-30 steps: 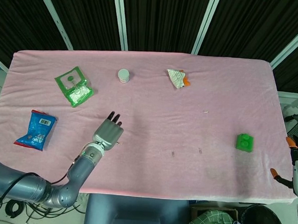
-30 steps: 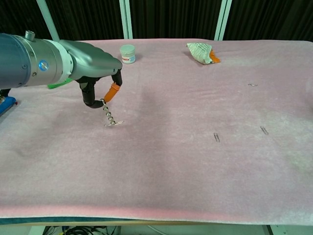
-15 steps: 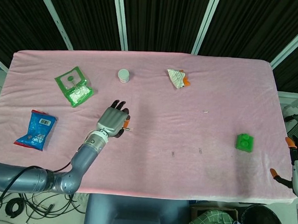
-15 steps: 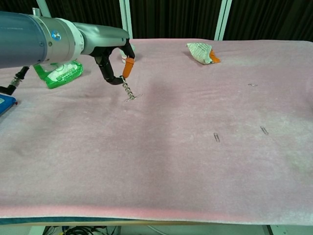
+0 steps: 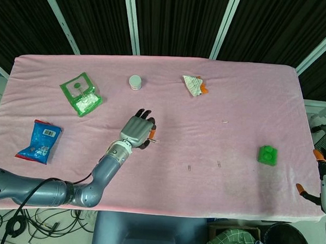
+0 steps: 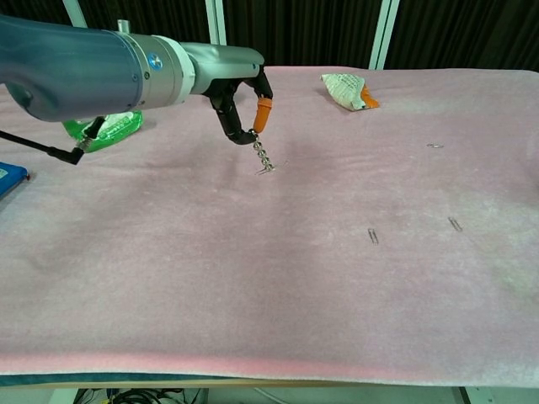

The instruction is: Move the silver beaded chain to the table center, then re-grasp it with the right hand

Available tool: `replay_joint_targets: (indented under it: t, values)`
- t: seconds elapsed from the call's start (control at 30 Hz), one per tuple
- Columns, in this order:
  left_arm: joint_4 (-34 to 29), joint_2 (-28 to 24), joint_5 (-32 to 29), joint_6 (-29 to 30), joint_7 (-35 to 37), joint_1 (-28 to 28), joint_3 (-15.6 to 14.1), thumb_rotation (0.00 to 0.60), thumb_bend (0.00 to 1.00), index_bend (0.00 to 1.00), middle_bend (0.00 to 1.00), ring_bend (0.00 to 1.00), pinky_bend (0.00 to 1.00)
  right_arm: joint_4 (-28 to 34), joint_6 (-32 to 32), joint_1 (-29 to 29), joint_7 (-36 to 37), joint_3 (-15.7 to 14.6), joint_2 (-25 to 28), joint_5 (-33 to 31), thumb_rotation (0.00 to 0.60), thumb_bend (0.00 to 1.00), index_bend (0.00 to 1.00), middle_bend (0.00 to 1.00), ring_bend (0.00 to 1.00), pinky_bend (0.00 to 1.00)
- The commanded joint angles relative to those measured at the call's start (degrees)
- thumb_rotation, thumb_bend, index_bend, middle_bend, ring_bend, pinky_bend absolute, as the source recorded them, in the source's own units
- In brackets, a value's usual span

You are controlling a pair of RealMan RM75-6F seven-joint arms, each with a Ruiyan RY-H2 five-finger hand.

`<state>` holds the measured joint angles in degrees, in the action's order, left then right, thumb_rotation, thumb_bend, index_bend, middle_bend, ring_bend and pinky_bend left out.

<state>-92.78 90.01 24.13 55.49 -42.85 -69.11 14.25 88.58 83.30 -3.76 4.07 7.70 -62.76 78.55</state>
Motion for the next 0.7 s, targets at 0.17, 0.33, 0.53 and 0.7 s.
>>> replay_joint_targets:
  t: [0.17,0.33,0.53,0.7]
  values:
    - [2.58,3.57,-2.1,0.08,-1.25,-2.8,1.15,0.6,0.44,0.65,0.25,0.0,0.0,0.03,0.2,0.11,0.47,0.05,0.16,0.12,0.6,0.14,0.0,0.0,0.08,0.22]
    - [5.96,7.21,-2.94,-0.46,-1.43,-5.33,2.76,0.6,0.44,0.65,0.25,0.0,0.0,0.0,0.28,0.16,0.82,0.11,0.27,0.12,0.6,0.14,0.0,0.0,0.08,0.22]
    - [11.16,11.78,-3.08,-2.23,-0.42,-7.95,4.65,0.6,0.44,0.66,0.25,0.0,0.0,-0.14,0.16,0.19,1.11,0.11,0.35,0.03,0.6,0.14,0.0,0.0,0.08,0.22]
    - [17.04,16.16,-2.14,-4.62,1.37,-10.33,6.43,0.6,0.44,0.66,0.25,0.0,0.0,-0.22,0.32,0.36,1.61,0.28,0.59,-0.23,0.6,0.14,0.0,0.0,0.08,0.22]
